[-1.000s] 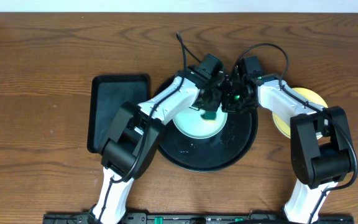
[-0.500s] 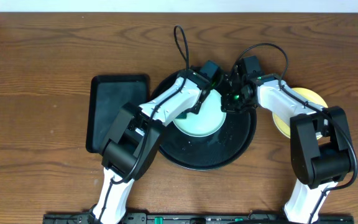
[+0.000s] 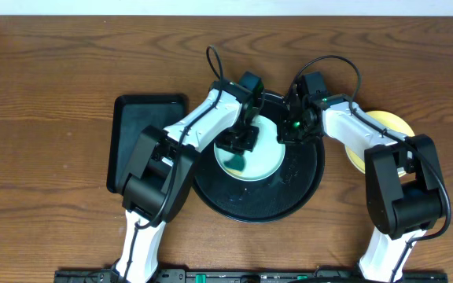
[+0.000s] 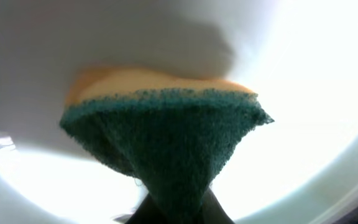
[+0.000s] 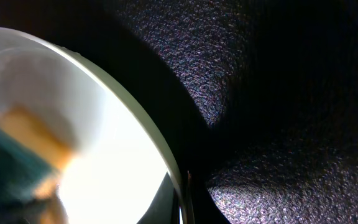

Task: Clean dirty plates on tray and stack at the side
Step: 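Scrub the mint plate with the sponge while right gripper holds rim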

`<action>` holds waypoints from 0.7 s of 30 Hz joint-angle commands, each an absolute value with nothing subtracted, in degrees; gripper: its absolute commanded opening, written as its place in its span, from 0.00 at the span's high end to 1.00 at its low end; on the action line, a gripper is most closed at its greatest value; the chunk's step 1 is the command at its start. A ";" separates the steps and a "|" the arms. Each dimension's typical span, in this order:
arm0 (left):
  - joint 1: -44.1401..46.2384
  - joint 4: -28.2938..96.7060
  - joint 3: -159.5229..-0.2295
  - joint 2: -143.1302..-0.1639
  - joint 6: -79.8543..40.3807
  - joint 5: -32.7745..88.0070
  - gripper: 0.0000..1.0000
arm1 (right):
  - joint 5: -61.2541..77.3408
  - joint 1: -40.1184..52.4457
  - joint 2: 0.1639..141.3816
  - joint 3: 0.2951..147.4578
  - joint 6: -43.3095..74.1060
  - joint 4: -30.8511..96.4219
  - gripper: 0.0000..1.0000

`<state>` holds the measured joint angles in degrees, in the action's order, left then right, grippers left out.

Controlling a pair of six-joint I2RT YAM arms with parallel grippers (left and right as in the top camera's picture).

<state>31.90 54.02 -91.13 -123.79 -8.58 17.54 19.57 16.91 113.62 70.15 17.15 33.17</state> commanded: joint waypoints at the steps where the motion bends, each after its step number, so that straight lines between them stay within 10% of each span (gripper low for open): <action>1: 33.98 49.87 -89.47 -126.15 -6.26 32.36 0.93 | 15.44 16.67 115.85 68.18 18.20 33.85 0.99; 21: 26.92 52.64 -99.74 -125.67 -18.37 -4.34 0.93 | 15.42 16.67 115.85 68.16 18.20 33.89 0.99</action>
